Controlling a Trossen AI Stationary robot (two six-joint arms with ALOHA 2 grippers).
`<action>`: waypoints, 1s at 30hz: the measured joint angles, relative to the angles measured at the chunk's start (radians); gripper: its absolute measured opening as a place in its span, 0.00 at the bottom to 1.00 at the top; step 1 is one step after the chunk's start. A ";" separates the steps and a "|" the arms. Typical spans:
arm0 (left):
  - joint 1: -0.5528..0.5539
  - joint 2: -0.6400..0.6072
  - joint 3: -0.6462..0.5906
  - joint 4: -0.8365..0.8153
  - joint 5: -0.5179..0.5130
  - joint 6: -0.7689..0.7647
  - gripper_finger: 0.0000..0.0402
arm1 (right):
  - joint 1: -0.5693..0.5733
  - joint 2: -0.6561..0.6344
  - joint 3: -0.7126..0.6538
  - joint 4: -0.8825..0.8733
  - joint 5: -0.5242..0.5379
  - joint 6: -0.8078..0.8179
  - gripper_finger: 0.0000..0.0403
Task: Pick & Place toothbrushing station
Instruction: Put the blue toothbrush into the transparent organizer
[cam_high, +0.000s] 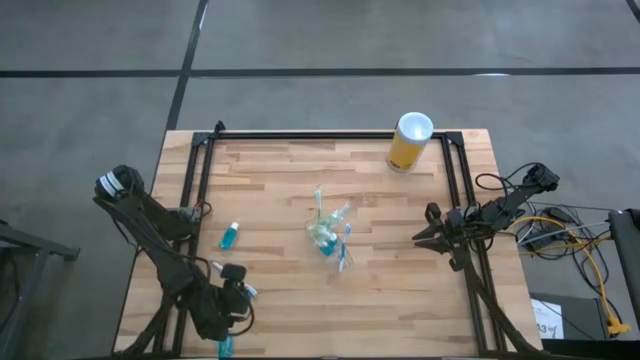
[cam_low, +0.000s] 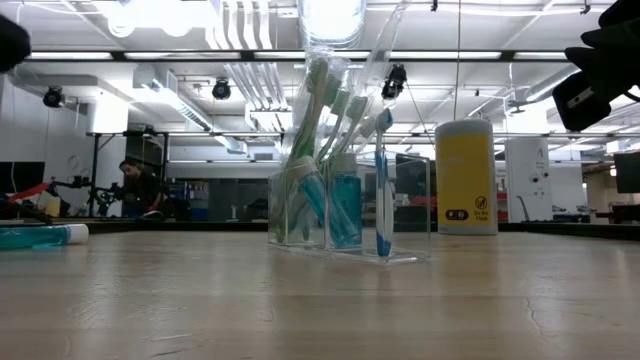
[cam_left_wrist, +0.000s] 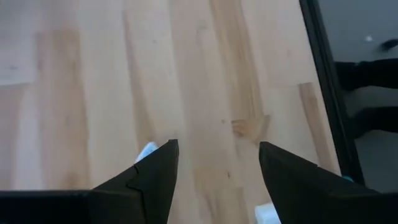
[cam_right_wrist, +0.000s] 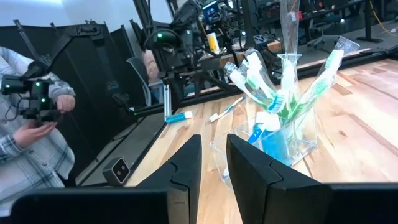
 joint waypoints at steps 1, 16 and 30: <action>0.000 0.000 -0.019 0.031 0.010 0.007 0.57 | 0.000 0.000 0.000 0.000 0.000 0.000 0.19; 0.003 0.000 -0.188 0.251 -0.031 0.021 0.57 | 0.000 0.000 0.000 0.000 0.000 0.000 0.19; 0.004 0.000 -0.219 0.259 -0.167 0.120 0.57 | 0.000 0.000 0.000 0.000 0.000 0.000 0.19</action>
